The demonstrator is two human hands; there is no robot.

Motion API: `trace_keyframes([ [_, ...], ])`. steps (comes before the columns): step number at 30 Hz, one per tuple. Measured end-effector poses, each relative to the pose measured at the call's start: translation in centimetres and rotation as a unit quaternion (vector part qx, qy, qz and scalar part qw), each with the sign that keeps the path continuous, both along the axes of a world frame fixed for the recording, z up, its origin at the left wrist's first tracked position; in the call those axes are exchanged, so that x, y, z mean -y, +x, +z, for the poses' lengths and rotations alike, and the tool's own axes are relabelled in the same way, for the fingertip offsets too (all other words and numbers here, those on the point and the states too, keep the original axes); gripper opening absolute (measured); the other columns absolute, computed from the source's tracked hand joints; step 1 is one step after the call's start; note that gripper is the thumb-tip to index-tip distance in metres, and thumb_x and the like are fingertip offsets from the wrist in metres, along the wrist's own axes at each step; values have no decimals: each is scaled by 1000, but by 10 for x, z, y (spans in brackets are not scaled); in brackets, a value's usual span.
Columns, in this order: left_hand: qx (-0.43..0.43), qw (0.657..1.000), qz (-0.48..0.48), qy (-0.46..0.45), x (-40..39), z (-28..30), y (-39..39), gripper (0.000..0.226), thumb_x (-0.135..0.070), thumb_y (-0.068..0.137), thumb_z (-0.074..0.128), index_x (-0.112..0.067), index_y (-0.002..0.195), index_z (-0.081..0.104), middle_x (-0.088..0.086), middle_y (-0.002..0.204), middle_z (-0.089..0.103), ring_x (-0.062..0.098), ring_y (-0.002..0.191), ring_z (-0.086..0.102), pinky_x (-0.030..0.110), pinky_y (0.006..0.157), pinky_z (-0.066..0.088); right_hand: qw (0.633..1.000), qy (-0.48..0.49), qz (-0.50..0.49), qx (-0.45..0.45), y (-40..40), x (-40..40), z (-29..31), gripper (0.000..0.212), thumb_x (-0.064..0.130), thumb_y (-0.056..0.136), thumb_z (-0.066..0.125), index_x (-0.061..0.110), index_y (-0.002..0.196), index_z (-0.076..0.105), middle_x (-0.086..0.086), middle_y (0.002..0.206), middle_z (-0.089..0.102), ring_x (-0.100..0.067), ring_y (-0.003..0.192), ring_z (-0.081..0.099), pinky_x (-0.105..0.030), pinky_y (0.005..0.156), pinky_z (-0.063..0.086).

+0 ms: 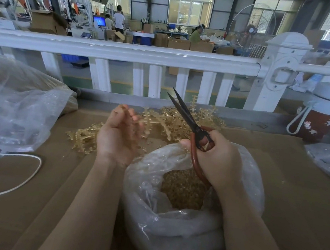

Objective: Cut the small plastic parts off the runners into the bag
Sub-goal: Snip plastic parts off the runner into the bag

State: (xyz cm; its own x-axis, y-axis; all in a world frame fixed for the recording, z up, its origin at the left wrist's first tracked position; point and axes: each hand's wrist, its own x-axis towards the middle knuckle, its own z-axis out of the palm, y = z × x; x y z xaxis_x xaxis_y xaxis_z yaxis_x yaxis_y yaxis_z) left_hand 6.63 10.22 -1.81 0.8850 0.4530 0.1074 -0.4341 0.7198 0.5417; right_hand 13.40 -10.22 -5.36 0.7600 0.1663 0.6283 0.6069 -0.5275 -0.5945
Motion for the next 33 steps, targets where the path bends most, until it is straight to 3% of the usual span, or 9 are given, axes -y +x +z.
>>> trace_keyframes([
  [5, -114, 977, 176, 41, -21, -6, -3, 21, -13, 105, 44, -19, 89, 56, -3, 74, 61, 10, 66, 59, 27, 74, 51, 1000, -12, -10, -10, 2, 0, 0, 44, 87, 67, 58, 44, 74, 48, 25, 68, 60, 5, 67, 58, -13, 57, 39],
  [9, -290, 909, 266, 138, -22, -15, 2, 22, -15, 106, 43, -18, 85, 53, -1, 74, 61, 11, 62, 58, 26, 62, 49, 999, -27, -17, -20, 5, 0, -3, 54, 87, 68, 59, 34, 82, 59, 20, 70, 64, 0, 67, 60, -20, 61, 50],
  [13, -356, 854, 292, 243, -22, -22, 8, 18, -18, 104, 47, -9, 99, 61, 3, 84, 65, 18, 76, 57, 35, 75, 48, 999, -33, -13, -28, 4, -1, -2, 55, 89, 67, 55, 37, 85, 58, 22, 74, 64, 1, 70, 60, -22, 65, 53],
  [19, -422, 725, 339, 427, -20, -29, 7, 18, -22, 103, 50, -9, 106, 61, 2, 87, 63, 23, 83, 58, 32, 70, 41, 998, -47, -9, -47, 4, 0, 0, 49, 83, 70, 61, 41, 94, 58, 26, 80, 63, -4, 79, 63, -21, 71, 51],
  [22, -447, 632, 378, 508, -16, -28, 5, 20, -18, 98, 56, -7, 114, 59, 12, 113, 63, 33, 104, 56, 42, 88, 41, 997, -49, -11, -60, 4, 0, 1, 59, 88, 66, 55, 36, 93, 61, 24, 79, 63, -2, 76, 62, -20, 68, 50],
  [24, -426, 556, 416, 580, -11, -28, 5, 28, -11, 93, 60, -10, 120, 59, 14, 124, 58, 34, 119, 51, 47, 102, 32, 996, -56, -18, -71, 4, 1, 2, 64, 91, 63, 51, 34, 90, 61, 26, 77, 62, 2, 73, 60, -17, 64, 46],
  [26, -341, 521, 414, 665, -3, -27, 8, 28, -9, 91, 62, -14, 119, 63, 9, 125, 59, 30, 120, 50, 47, 108, 25, 995, -61, -23, -78, 3, 1, 3, 63, 92, 61, 50, 35, 87, 60, 27, 75, 59, 5, 71, 57, -14, 61, 42],
  [30, -166, 492, 218, 826, 18, -29, 18, 39, -10, 94, 57, -21, 132, 58, -1, 138, 54, 19, 129, 48, 44, 117, 28, 994, -61, -22, -84, 3, 1, 3, 66, 92, 61, 50, 32, 87, 61, 22, 76, 63, 3, 72, 59, -17, 62, 45],
  [33, -143, 468, 99, 866, 24, -36, 25, 56, -9, 97, 48, -27, 149, 39, -6, 155, 39, 16, 143, 34, 45, 120, 23, 995, -60, -26, -75, 2, 2, 3, 59, 86, 68, 58, 30, 87, 63, 21, 76, 64, 4, 70, 58, -13, 60, 41],
])
